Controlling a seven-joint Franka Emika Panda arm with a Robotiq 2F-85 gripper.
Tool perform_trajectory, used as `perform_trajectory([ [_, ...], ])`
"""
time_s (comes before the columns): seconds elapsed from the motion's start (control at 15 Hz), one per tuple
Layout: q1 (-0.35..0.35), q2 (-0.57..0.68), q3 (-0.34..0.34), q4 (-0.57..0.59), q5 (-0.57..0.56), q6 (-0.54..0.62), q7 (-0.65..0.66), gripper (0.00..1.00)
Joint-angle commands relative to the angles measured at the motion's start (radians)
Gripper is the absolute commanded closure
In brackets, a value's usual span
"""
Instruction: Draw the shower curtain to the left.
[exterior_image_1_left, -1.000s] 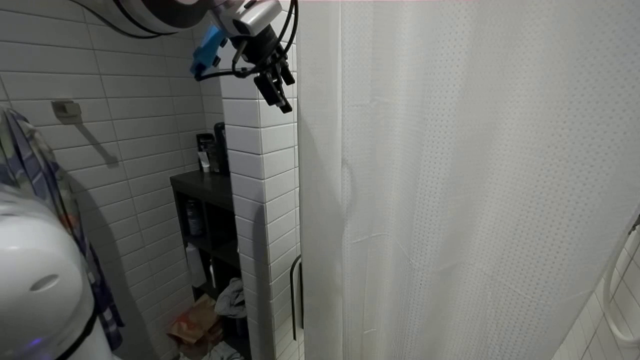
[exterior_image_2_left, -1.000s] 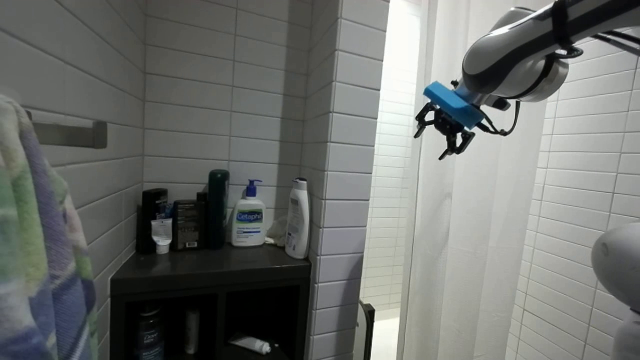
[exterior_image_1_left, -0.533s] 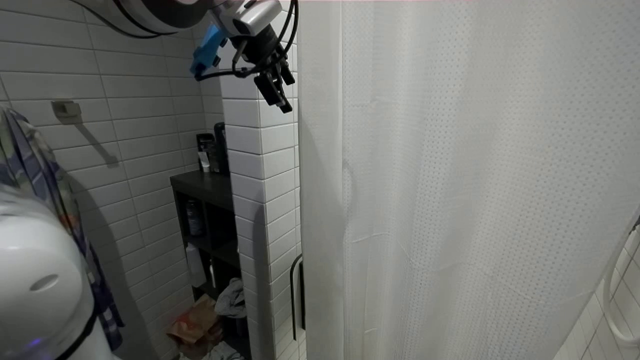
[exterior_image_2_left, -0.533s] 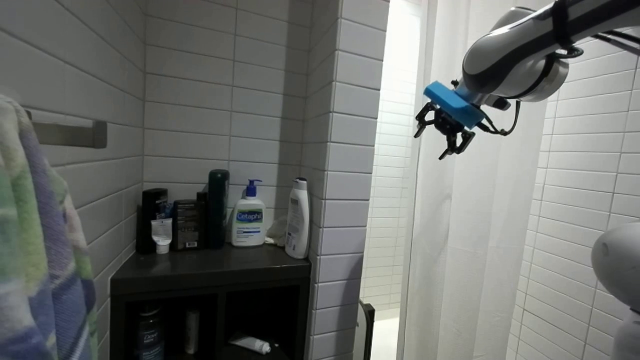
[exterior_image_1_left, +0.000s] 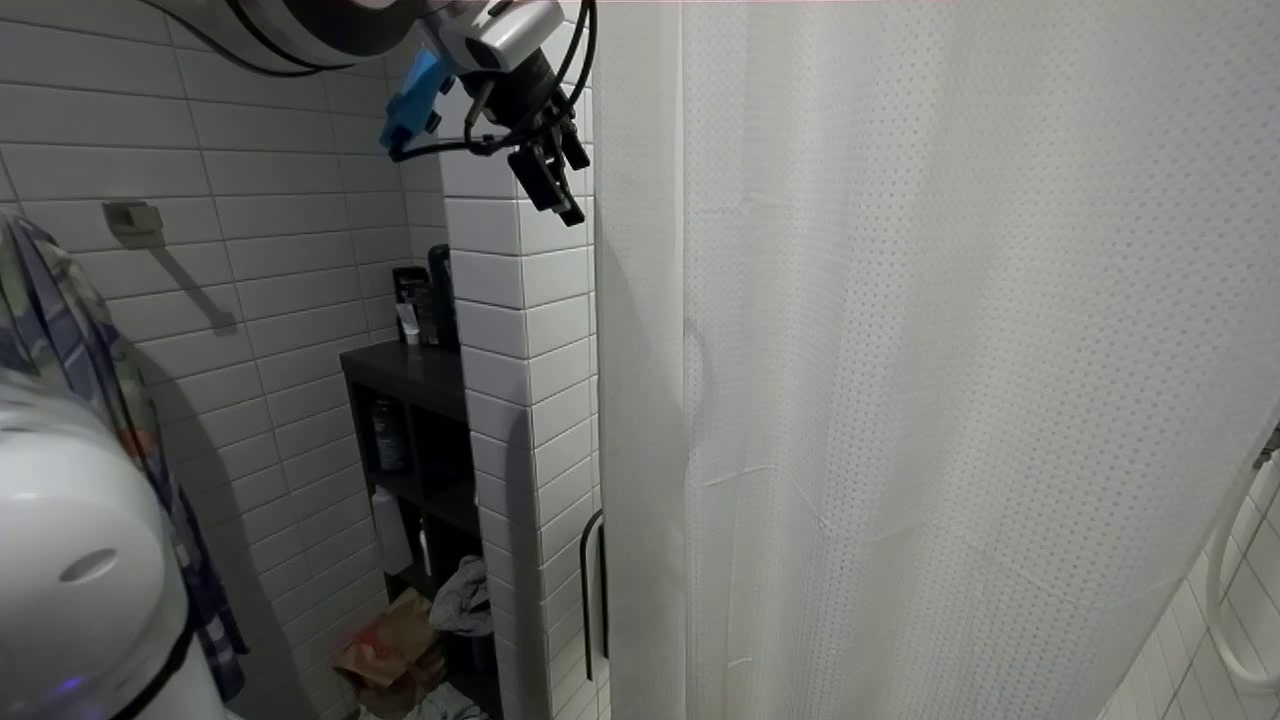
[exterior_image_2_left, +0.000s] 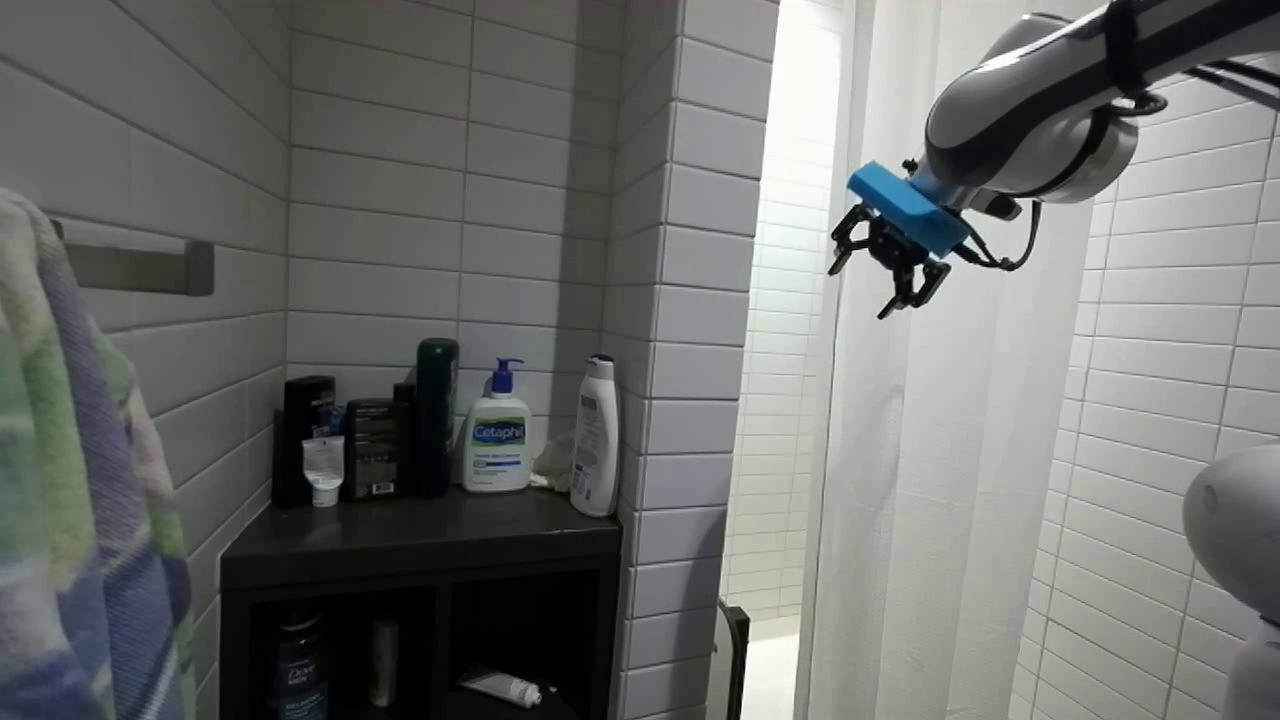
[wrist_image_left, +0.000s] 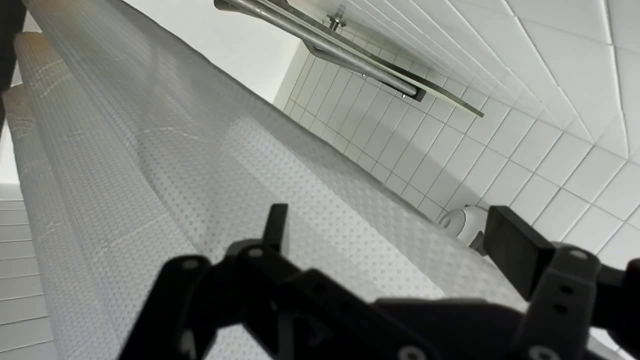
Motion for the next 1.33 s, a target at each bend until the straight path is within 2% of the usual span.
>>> perform_trajectory([
  [0.0, -0.003, 0.0, 0.003, 0.002, 0.004, -0.002, -0.003, 0.0],
  [0.73, -0.003, 0.0, 0.003, 0.002, 0.004, -0.002, -0.004, 0.0],
  [1.27, -0.02, -0.1, -0.1, -0.036, 0.024, -0.031, -0.042, 0.0],
])
